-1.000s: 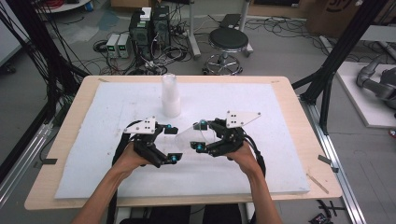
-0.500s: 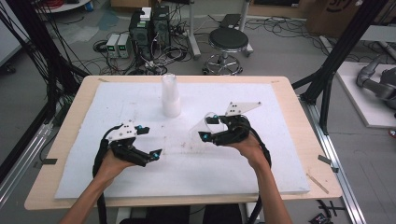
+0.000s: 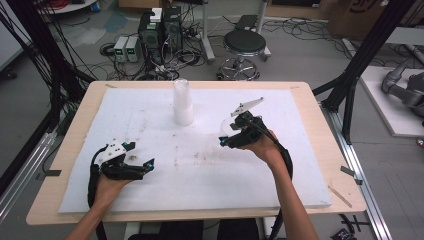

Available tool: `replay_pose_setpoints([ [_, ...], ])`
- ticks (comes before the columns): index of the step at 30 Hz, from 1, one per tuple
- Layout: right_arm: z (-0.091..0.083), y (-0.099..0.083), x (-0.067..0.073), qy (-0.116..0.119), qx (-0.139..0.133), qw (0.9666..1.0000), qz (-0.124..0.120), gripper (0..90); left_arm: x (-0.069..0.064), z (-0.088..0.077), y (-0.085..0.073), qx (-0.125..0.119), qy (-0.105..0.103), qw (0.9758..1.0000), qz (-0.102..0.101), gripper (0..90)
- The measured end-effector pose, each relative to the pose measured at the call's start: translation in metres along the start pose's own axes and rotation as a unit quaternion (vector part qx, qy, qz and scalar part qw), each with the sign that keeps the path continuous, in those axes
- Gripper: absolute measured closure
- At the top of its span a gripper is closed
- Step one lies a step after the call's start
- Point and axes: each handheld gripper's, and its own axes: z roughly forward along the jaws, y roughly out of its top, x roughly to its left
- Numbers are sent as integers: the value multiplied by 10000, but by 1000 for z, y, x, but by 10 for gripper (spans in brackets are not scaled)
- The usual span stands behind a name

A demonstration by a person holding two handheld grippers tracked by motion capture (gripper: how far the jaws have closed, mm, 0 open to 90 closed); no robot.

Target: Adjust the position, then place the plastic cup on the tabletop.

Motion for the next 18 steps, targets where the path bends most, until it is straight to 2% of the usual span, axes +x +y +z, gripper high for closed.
replay_pose_setpoints([
  [3, 1, 2, 1, -47, 4, 10000, 8, 332, 1, -2, 0, -101, -7, 9999, -4, 19],
  [18, 5, 4, 3, -95, -33, 9999, 25, 332, 2, -3, -2, -195, -13, 9998, -107, 19],
])
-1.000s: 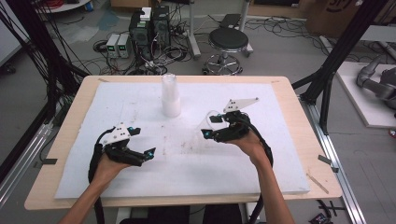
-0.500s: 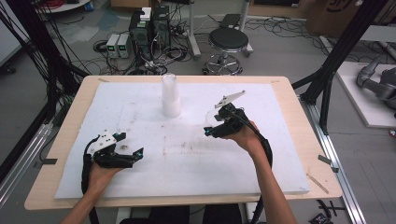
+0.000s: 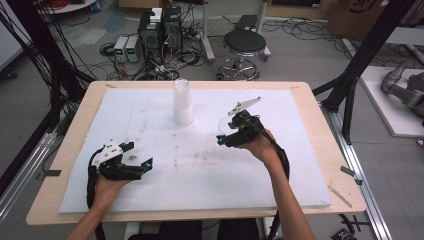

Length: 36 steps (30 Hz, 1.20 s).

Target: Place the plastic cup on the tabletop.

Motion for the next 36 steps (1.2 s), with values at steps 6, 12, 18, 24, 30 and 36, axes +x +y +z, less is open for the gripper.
replay_pose_setpoints([
  [6, 16, -1, -3, -222, 90, 9997, 48, 331, 1, -2, -1, -106, -21, 9999, -63, 19],
  [12, 39, 1, -3, -341, 342, 9988, 32, 331, 2, -3, -1, -131, -36, 9999, -69, 20],
  [18, 55, 3, -2, -420, 506, 9978, 14, 330, 2, -3, -1, -135, -60, 9999, -67, 19],
  [24, 68, 2, -1, -510, 594, 9969, -10, 329, 2, -2, -1, -133, -49, 9999, -61, 19],
  [30, 80, -3, 2, -575, 473, 9972, 35, 327, 1, -2, -1, -98, -25, 9999, -37, 19],
  [36, 81, -4, 0, -602, 463, 9971, 81, 325, 1, -2, -1, -84, -12, 10000, -25, 19],
])
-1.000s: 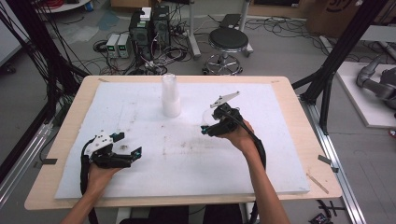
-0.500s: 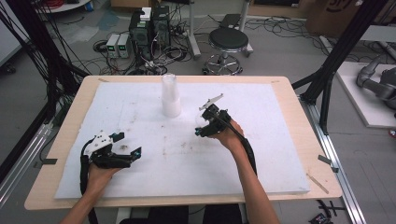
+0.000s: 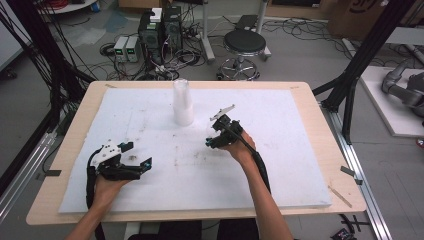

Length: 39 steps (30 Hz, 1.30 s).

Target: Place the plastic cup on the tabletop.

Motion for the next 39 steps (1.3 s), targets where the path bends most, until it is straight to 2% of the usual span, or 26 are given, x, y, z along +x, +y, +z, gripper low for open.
replay_pose_setpoints([
  [2, 2, -1, 0, -61, -19, 10000, -15, 262, 0, 0, 0, 1, -1, 10000, 4, 19],
  [3, 2, -1, 0, -61, -19, 10000, -15, 262, 0, 0, 0, -3, -13, 10000, -3, 19],
  [4, 4, -2, 0, -100, 50, 9999, -15, 189, 0, 0, 0, 0, -31, 10000, 1, 19],
  [5, 9, -5, 0, -263, 108, 9996, 51, 133, -1, 0, 0, 0, -25, 10000, 11, 19],
  [7, 10, -9, -1, -169, -20, 9998, 105, 133, -1, 0, 0, 6, -21, 10000, 11, 19],
  [13, 4, -19, -1, -106, -210, 9997, 90, 133, -1, 0, 0, 11, -19, 10000, 10, 19],
  [16, -7, -30, -1, -24, -530, 9985, 150, 133, -1, 0, 0, 13, -11, 10000, 10, 19],
  [21, -34, -61, -5, 113, -1204, 9923, 258, 133, -1, 0, 0, 24, 17, 10000, 47, 19],
  [25, -54, -90, -11, 64, -1677, 9851, 372, 133, -2, 1, 0, 34, 32, 10000, 42, 19],
  [26, -58, -97, -13, 29, -1718, 9843, 402, 133, -2, 1, 0, 26, 32, 10000, 45, 19],
  [28, -64, -112, -17, -28, -1905, 9807, 445, 133, -1, 1, 0, 22, 33, 10000, 37, 19],
  [31, -69, -133, -22, -180, -2061, 9769, 534, 134, -2, 1, 0, 36, 45, 10000, 46, 19],
  [34, -70, -149, -27, -205, -2206, 9725, 715, 134, -2, 1, 0, 41, 63, 9999, 69, 19],
  [39, -68, -160, -27, -318, -2155, 9725, 825, 141, -2, 1, 0, 23, 76, 10000, 41, 19],
])
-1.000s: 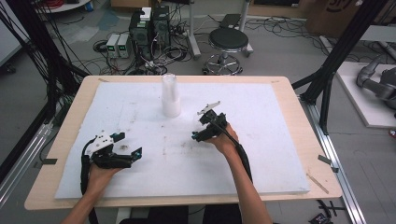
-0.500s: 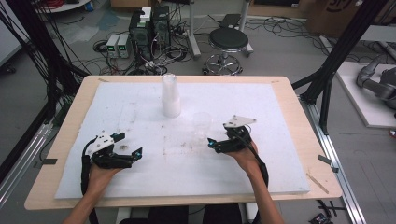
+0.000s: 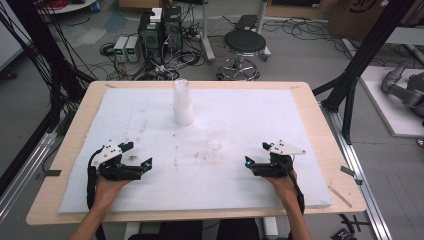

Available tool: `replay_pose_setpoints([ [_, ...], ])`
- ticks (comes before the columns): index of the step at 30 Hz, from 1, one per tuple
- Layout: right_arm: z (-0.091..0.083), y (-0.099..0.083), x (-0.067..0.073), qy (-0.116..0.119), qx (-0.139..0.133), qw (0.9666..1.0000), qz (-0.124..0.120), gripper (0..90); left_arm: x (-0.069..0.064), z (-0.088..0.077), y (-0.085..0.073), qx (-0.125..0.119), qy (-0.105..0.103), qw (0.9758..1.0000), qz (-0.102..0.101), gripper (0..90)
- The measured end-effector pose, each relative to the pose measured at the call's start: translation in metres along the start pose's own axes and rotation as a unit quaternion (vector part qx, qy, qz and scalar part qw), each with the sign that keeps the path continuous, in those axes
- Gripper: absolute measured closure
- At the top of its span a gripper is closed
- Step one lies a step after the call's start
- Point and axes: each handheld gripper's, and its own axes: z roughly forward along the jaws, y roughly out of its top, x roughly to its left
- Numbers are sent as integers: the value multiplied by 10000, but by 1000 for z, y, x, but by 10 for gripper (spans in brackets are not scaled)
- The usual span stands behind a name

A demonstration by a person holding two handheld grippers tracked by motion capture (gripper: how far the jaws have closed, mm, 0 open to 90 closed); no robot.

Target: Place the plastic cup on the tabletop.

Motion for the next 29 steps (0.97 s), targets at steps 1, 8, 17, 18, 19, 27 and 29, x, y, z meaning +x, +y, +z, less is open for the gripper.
replay_pose_setpoints([
  [1, 0, -1, 0, 0, 32, 10000, 4, 143, 0, 0, 0, 3, 6, 10000, -3, 19],
  [8, -2, -4, 2, -116, -17, 9999, -12, 146, 1, 0, 0, -14, 17, 10000, -43, 19],
  [17, -3, -5, 0, -152, -75, 9999, 13, 147, 2, -1, 0, -30, 18, 9999, -104, 19],
  [18, -3, -6, 0, -146, -79, 9998, 63, 147, 2, -1, 0, -25, 14, 10000, -92, 19],
  [19, -3, -6, -1, -149, -91, 9998, 70, 147, 2, -1, 0, -31, 16, 10000, -91, 19],
  [27, -4, -7, -4, -133, -121, 9996, 205, 151, 2, -1, 0, -35, -16, 9999, -124, 19],
  [29, -4, -7, -4, -121, -84, 9996, 255, 152, 2, -1, 0, -52, -37, 9999, -102, 19],
])
